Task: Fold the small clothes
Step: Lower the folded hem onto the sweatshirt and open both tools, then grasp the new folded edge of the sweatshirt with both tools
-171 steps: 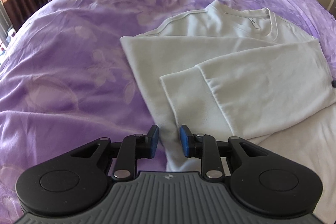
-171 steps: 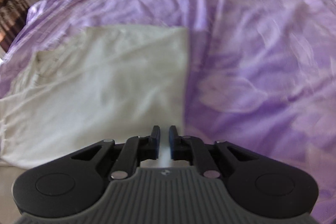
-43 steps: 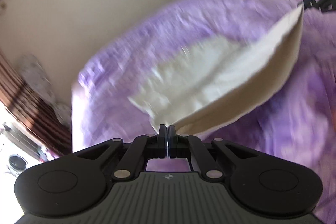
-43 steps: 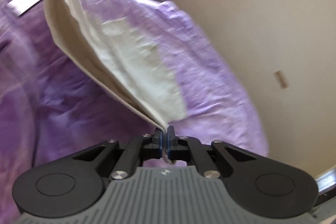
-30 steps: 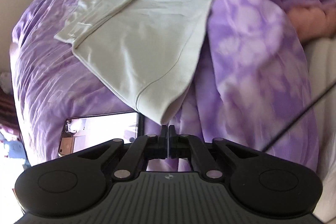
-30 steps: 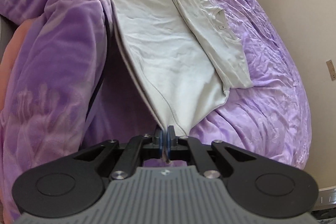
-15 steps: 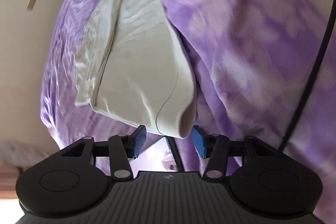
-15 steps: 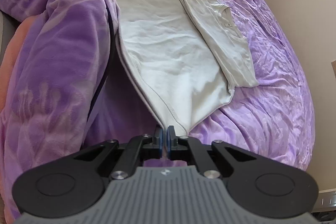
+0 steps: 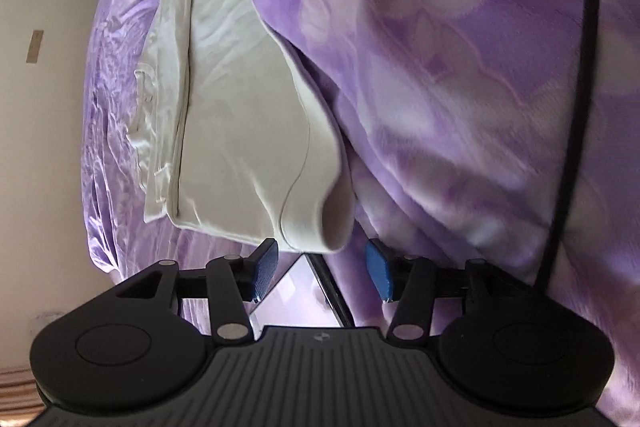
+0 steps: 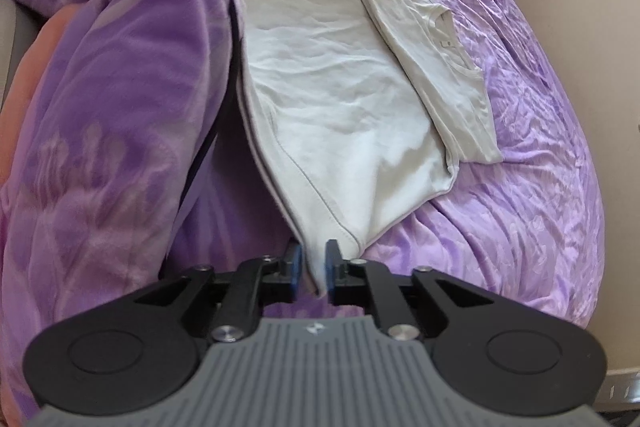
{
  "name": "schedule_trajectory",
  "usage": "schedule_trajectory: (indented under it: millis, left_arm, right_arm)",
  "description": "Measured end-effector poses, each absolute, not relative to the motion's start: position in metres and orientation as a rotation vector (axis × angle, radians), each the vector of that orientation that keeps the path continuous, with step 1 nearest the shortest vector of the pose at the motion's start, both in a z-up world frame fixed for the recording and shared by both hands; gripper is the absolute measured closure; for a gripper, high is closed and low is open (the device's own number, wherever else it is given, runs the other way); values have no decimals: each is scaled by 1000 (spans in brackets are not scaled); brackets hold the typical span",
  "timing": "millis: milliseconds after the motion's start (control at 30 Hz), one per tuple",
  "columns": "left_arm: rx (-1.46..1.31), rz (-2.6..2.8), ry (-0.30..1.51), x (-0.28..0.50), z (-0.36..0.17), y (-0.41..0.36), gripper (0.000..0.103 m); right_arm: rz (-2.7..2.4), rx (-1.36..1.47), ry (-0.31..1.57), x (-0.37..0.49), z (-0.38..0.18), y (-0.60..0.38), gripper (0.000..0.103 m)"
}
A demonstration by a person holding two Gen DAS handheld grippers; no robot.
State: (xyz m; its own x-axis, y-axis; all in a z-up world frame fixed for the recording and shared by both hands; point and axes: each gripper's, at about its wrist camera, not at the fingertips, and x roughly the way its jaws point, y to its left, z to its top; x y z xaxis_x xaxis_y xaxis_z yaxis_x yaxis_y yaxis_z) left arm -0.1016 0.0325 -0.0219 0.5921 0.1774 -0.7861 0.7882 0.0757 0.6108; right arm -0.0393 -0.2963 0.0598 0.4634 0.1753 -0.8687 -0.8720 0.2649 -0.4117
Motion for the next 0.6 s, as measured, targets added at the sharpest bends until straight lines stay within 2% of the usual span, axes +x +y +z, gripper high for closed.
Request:
schedule_trajectory:
  millis: [67,133,333,367,400,500,600]
  left_arm:
    - [1472,-558,857,-103,-24,32,39]
    - [1501,-553,827,-104,-29,30,33]
    - [1503,-582,789,-98,-40,30,31]
    - [1496,-589,784,-98,-40,31,35]
    - [1474,-602,795,-96,-39,31,49]
    - [1338,-615,846,-87,-29,31,74]
    - [1243,-616,868,-78,-21,31,82]
  right_arm:
    - [822,-1105,783,-43,57,-294,74]
    - [823,-1139,768,-46,55,-291,68]
    - [827,-1127,805,-42,50,-294,67]
    - [827,-1124,810,-42,49,-295,67]
    - [830,-1122,813,-42,47,-296,67]
    - [836,-1130,819,-42,41,-298,66]
    - [843,-1145,818,-42,37,-298,66]
